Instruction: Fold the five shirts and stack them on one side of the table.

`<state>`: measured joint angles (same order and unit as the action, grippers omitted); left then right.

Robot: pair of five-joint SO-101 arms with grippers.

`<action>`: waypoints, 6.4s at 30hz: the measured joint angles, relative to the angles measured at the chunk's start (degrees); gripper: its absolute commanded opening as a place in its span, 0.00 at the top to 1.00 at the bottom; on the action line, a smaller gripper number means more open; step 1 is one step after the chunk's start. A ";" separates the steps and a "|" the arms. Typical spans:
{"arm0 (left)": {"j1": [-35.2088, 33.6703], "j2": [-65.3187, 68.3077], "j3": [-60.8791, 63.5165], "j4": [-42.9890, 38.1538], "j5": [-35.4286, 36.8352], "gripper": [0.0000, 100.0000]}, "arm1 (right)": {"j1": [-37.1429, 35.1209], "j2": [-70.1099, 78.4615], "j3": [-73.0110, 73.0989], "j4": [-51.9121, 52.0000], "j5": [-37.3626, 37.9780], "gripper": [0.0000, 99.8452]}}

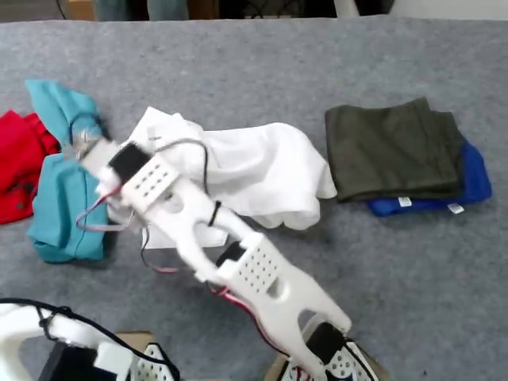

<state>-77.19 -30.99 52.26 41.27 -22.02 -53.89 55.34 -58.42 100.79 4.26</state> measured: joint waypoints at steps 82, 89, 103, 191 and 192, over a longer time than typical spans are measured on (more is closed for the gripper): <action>-0.18 29.27 -27.78 22.86 0.00 0.69 | 1.23 -27.78 -6.95 -6.77 -11.52 0.99; 2.90 29.27 -27.87 24.97 0.00 0.69 | 0.53 -41.32 -6.95 -24.26 -11.52 0.99; 3.16 29.27 -27.87 24.97 0.09 0.69 | 8.35 -30.95 4.48 -41.32 -8.62 0.99; 77.54 71.47 -96.09 58.64 72.79 0.78 | 53.71 2.37 7.82 -27.25 -1.14 0.99; 77.54 72.00 -96.18 58.64 72.79 0.78 | 53.71 2.37 7.82 -27.25 -1.14 0.99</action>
<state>0.35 41.01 -43.91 99.91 50.77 -0.18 57.71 -50.59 73.54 3.12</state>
